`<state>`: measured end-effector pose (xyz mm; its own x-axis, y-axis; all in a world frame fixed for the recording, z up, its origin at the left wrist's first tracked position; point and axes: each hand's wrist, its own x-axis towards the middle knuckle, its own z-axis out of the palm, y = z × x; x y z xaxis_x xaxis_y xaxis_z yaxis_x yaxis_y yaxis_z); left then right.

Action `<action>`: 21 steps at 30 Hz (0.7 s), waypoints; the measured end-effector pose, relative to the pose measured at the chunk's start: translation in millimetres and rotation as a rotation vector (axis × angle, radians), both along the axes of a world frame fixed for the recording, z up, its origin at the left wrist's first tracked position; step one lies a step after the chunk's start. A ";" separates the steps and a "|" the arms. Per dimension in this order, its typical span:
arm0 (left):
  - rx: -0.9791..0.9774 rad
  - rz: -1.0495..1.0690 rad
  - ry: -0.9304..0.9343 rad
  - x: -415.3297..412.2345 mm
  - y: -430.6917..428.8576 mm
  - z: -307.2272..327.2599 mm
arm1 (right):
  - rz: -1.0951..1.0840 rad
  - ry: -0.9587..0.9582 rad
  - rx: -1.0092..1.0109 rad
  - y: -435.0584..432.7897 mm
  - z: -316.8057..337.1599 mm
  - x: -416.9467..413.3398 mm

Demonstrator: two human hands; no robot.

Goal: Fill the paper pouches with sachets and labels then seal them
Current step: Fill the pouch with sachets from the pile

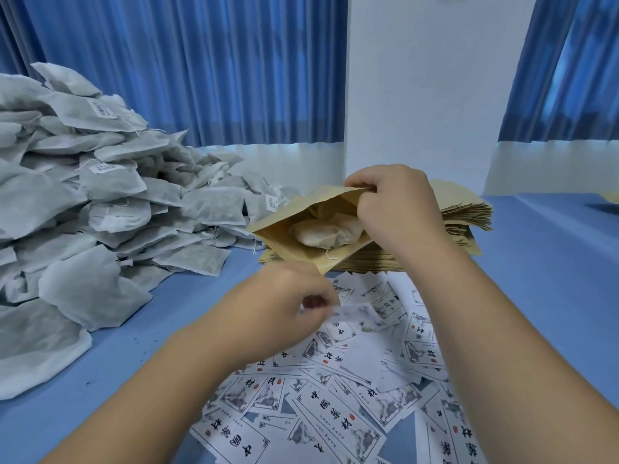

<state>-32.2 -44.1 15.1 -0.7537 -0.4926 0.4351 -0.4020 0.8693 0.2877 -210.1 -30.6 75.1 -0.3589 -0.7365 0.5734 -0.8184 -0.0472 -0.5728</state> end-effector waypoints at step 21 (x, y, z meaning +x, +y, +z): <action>-0.387 0.304 -0.018 5.3 6.5 7.6 | 0.075 0.027 0.011 6.8 5.0 31.1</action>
